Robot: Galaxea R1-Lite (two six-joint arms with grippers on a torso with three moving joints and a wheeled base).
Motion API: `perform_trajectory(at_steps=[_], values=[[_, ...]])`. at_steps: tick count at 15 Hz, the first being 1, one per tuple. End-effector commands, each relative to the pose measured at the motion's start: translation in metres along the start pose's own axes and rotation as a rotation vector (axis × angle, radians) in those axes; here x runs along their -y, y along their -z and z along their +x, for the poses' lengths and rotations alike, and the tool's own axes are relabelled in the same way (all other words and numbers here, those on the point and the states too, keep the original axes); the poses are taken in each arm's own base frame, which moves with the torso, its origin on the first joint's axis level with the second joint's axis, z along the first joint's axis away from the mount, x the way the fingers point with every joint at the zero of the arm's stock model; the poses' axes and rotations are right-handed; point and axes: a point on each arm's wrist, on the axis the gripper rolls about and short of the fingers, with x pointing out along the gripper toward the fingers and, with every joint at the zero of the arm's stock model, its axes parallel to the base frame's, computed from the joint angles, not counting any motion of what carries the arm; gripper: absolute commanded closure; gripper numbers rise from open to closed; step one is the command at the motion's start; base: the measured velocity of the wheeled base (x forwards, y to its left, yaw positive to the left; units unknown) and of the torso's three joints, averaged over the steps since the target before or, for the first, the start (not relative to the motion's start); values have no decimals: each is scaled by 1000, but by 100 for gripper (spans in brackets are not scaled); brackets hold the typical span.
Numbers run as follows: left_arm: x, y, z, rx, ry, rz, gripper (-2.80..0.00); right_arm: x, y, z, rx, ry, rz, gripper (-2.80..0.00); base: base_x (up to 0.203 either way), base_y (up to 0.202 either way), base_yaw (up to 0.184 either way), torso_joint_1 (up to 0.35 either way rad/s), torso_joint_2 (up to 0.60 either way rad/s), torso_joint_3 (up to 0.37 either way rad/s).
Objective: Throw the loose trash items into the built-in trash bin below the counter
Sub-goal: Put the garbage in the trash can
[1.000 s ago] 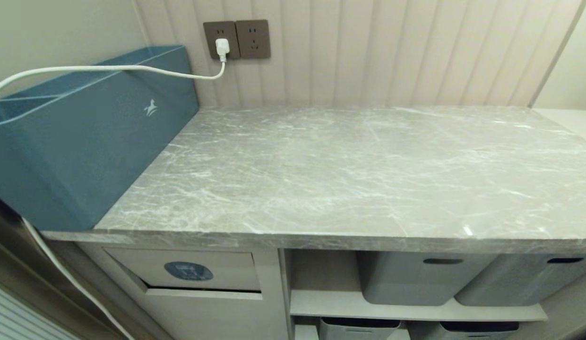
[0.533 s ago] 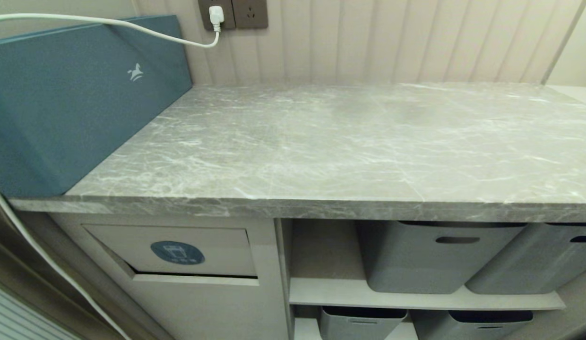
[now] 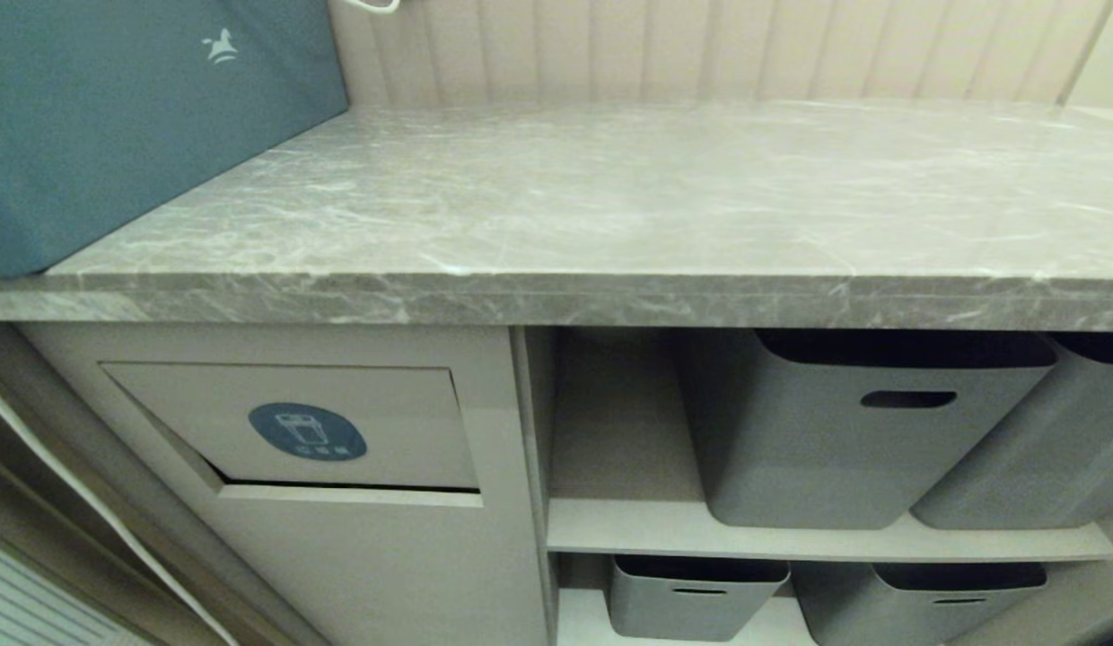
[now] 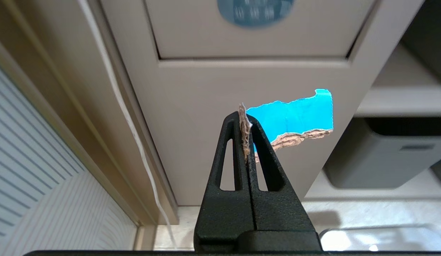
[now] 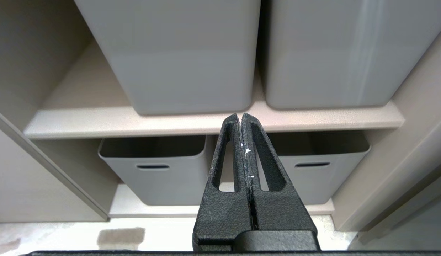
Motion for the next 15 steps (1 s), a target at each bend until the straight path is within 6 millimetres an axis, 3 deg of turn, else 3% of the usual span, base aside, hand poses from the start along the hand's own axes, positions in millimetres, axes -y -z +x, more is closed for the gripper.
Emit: perform_trajectory(at_steps=[1, 5, 8, 12, 15], values=[[0, 0, 0, 3, 11, 22, 0, 0, 0, 0, -2, 1, 0, 0, 0, 0, 0, -124, 447, 325], [1, -30, -7, 65, 82, 38, 0, 0, 0, 0, -2, 0, 0, 0, 0, 0, 0, -39, 167, 121], [0, -63, 6, -8, 113, 25, 0, 0, 0, 0, -1, -1, -6, 0, 0, 0, 0, -1, 11, 11], [-4, -102, 60, -153, 122, -55, 0, 0, 0, 0, -1, -1, -3, 0, 0, 0, 0, 0, 0, 0], [-6, -104, 110, -279, 120, -114, 0, 0, 0, 0, -1, -1, -3, 0, 0, 0, 0, 0, 0, 0]])
